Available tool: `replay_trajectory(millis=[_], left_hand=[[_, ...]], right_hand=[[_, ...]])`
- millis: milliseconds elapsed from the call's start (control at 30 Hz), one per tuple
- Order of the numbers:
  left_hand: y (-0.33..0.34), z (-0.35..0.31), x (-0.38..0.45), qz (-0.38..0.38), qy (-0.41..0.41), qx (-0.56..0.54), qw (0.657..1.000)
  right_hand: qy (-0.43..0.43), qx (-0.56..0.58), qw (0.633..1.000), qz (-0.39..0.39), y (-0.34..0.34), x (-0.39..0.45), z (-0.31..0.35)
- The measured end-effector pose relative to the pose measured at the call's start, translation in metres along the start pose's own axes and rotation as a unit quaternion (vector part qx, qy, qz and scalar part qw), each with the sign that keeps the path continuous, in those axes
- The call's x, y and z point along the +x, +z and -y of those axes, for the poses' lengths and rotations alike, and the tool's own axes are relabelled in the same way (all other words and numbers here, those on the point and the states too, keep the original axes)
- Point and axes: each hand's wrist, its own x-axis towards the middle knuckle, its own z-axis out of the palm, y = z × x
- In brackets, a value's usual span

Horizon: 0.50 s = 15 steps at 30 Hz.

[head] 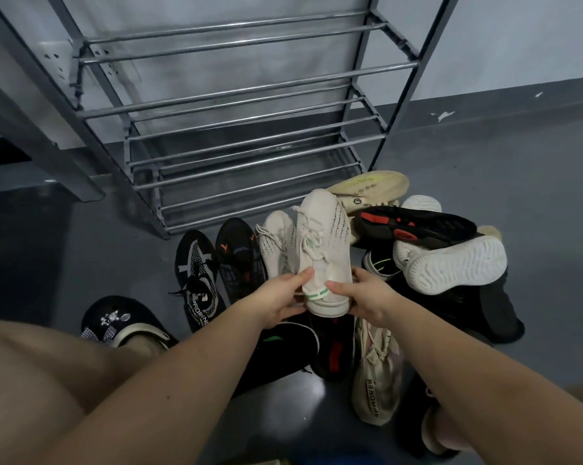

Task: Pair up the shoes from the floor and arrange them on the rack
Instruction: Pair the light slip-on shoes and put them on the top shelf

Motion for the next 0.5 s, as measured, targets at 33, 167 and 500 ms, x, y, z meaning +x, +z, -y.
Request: replay_trajectory(millis=[33,167,500], left_hand=[[-0.004,0.000,0.005,-0.011,-0.001,0.013,1.000],[-0.036,0.007,0.025,-0.110,0.012,0.215,0.970],[-0.064,0.018,0.056,-0.168,-0.015,0.433,0.885]], right_hand=[[-0.004,0.000,1.000,-0.003,-0.001,0.003,0.002],[-0.012,-0.013,0.999,-0.042,-0.010,0.018,0.004],[-0.012,-0.108,0.990,-0.084,-0.024,0.065,-0.005]])
